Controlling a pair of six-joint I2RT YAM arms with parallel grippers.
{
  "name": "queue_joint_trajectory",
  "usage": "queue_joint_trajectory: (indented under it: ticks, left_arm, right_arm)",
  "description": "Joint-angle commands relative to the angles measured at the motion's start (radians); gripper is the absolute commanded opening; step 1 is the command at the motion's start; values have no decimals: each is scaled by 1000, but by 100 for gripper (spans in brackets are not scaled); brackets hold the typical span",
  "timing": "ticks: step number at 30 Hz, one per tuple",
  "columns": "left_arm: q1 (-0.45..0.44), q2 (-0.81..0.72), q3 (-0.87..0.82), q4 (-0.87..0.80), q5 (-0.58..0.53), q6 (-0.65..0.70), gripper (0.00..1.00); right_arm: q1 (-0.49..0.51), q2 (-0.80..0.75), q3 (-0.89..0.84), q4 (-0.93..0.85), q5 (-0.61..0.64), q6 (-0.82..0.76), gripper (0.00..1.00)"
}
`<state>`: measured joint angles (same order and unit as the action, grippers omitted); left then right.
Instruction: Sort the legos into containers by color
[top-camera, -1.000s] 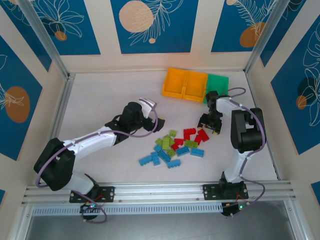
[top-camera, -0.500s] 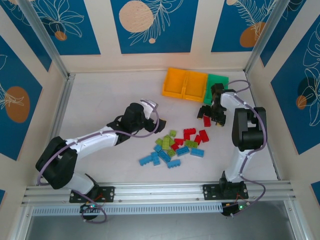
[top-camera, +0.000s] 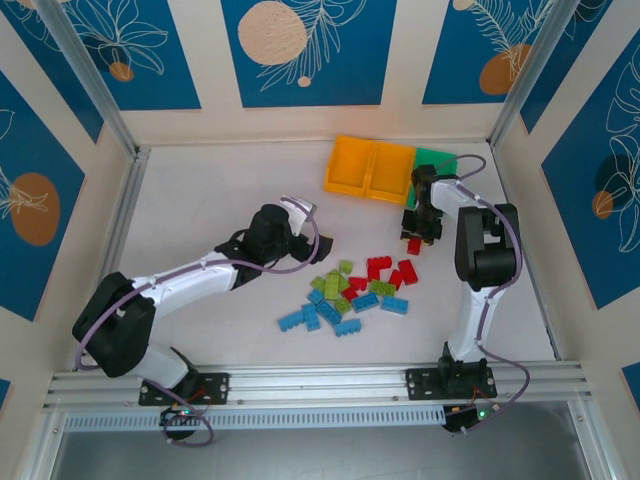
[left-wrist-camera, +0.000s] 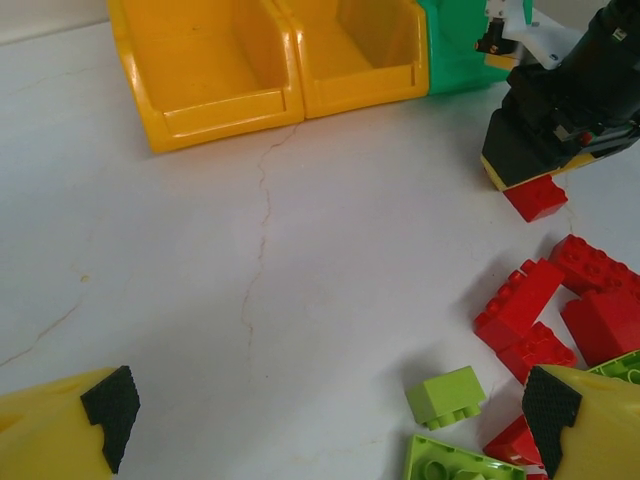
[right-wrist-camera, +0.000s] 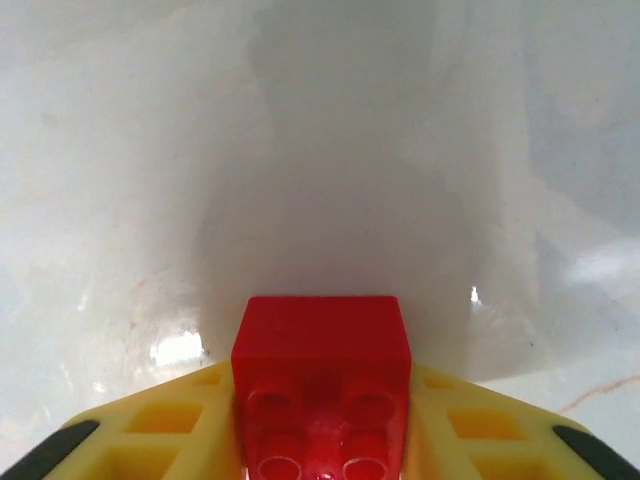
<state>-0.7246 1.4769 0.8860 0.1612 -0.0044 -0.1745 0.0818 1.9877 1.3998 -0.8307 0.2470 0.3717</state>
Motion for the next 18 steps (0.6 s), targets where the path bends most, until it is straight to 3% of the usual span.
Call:
queue_joint_trajectory:
  ticks: [1,5,8,11,18]
  left_arm:
    - [-13,7,47,-5,4,-5,100]
    - [-13,-1,70,-25,19,0,100]
    - [-13,-3,89,-53,8,-1,100]
    - [-13,6,108,-84,-9,-17,100]
    - [-14,51,190,-218,-29,-140,100]
  right_arm:
    - [3,-150,-3,-26,-10,30,34]
    - [-7,-282,31,30,40,60,33]
    - [-33,-283,92,70,94,75,32]
    - [-71,-180,201,86,127,76,32]
    - [-106,155,553,-17,69,49,33]
